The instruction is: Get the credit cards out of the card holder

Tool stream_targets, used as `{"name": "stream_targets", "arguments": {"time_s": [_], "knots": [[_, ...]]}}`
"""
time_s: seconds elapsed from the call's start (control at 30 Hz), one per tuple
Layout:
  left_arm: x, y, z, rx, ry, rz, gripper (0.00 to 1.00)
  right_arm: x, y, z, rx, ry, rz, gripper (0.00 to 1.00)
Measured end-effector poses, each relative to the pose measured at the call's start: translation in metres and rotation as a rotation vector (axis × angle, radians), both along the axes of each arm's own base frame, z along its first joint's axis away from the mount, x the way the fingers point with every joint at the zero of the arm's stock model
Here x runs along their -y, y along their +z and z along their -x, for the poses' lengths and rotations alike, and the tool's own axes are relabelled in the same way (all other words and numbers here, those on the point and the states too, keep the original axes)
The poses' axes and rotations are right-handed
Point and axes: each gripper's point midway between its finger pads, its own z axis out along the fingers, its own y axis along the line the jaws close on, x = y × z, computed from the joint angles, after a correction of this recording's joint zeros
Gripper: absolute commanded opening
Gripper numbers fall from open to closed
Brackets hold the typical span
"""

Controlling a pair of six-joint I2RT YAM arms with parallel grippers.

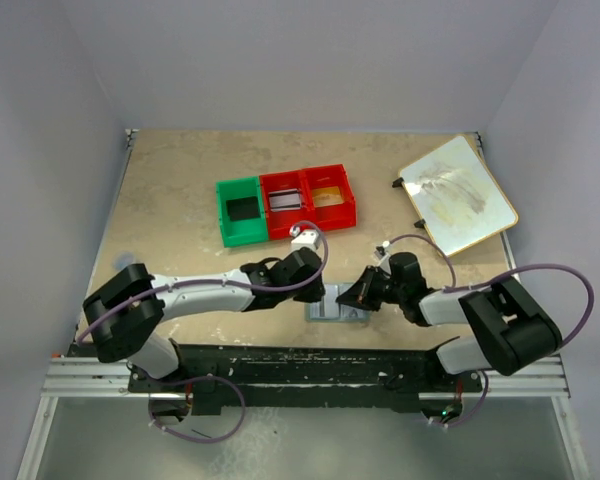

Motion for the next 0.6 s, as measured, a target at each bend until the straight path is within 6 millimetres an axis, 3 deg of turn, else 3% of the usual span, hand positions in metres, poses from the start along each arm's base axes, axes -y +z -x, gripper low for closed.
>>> {"name": "stream_targets", "arguments": {"time_s": [0.1, 0.2, 0.4, 0.5, 0.6], "knots": [[0.029, 0.020, -0.008, 0.018, -0.043, 0.064, 0.13, -0.002, 0.001, -0.001, 0.005, 0.004, -0.010, 0.00], [0.045, 0.015, -0.013, 0.015, -0.064, 0.060, 0.08, -0.001, 0.000, 0.001, 0.006, 0.001, -0.020, 0.00], [0.028, -0.027, -0.005, -0.052, -0.054, -0.069, 0.01, -0.001, 0.002, 0.003, 0.009, -0.007, -0.031, 0.00], [0.026, -0.028, -0.007, -0.044, -0.041, -0.073, 0.00, 0.000, 0.002, 0.004, 0.006, -0.012, -0.030, 0.00], [0.025, -0.028, -0.009, -0.038, -0.034, -0.077, 0.00, 0.001, 0.003, 0.005, 0.006, -0.018, -0.032, 0.09]]}}
